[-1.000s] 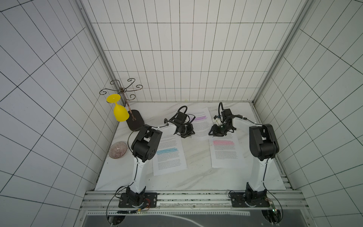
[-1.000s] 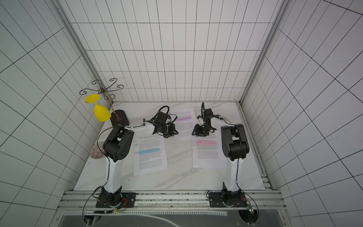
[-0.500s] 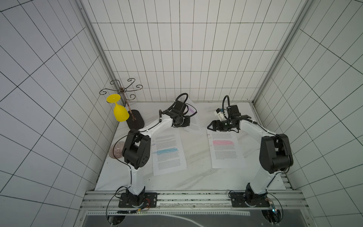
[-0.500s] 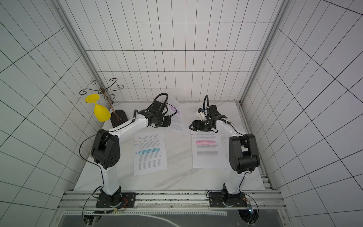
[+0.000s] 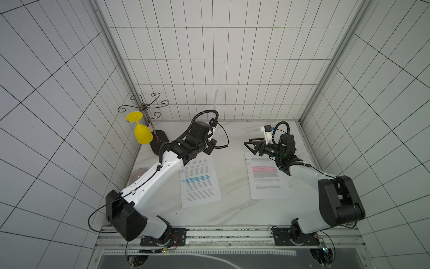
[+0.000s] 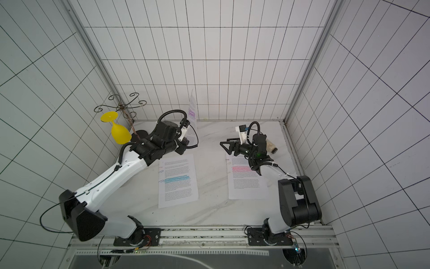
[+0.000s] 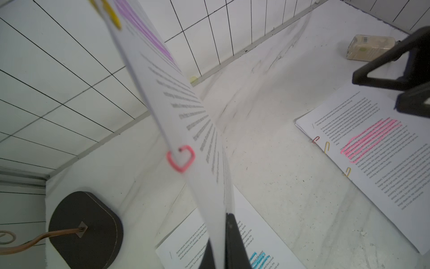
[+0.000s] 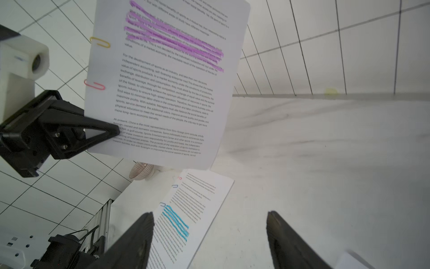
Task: Unclip the paperclips from the documents
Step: Pick up the document from the center of the board.
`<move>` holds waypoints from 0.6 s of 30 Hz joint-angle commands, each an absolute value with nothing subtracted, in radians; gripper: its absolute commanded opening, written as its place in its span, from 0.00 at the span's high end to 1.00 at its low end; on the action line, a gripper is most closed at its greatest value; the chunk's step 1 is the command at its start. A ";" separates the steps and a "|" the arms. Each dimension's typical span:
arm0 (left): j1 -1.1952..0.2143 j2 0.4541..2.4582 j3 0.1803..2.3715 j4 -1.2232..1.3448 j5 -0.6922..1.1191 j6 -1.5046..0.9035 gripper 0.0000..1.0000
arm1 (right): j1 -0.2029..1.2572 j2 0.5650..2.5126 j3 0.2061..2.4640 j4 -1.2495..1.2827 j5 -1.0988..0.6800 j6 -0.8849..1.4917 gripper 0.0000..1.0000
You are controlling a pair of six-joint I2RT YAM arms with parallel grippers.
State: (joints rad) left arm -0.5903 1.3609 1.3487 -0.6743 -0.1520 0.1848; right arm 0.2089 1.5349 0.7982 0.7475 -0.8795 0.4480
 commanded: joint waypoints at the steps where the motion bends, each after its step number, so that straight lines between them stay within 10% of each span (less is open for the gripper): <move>1: -0.592 1.240 1.262 -0.575 -0.188 0.396 1.00 | 0.249 1.588 0.767 1.075 -0.955 0.533 0.21; 18: -0.591 1.093 1.291 -0.696 0.152 0.366 1.00 | 0.302 1.717 0.807 1.475 -0.985 0.557 0.13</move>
State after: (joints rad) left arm -0.5900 1.1080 1.2526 -0.6605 0.0128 0.4129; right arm 0.2966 1.7584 0.8001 1.3518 -0.9829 0.5838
